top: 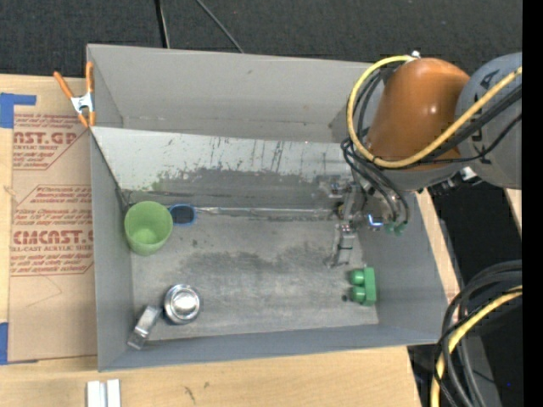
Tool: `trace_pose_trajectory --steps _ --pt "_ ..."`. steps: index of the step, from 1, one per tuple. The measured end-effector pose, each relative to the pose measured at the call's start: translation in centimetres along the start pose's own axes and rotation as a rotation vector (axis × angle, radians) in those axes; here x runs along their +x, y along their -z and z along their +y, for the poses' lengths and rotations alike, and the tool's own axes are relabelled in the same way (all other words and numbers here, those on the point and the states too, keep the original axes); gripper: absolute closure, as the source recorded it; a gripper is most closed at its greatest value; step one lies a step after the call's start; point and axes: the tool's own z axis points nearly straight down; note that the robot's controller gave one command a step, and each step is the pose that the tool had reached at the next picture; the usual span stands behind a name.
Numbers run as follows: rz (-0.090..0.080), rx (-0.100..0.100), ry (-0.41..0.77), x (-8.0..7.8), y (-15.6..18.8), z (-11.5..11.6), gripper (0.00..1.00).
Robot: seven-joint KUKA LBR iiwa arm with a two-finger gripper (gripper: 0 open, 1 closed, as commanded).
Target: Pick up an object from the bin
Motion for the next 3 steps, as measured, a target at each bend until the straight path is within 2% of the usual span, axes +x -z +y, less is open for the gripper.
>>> trace_pose_trajectory --steps 1,2,3 --pt "0.010 0.001 -0.025 5.7 -4.6 -5.5 0.00" --pt "0.005 -0.001 0.266 4.2 -13.7 -12.6 0.00" --pt "0.003 -0.001 0.267 4.1 -13.5 -12.5 1.00"
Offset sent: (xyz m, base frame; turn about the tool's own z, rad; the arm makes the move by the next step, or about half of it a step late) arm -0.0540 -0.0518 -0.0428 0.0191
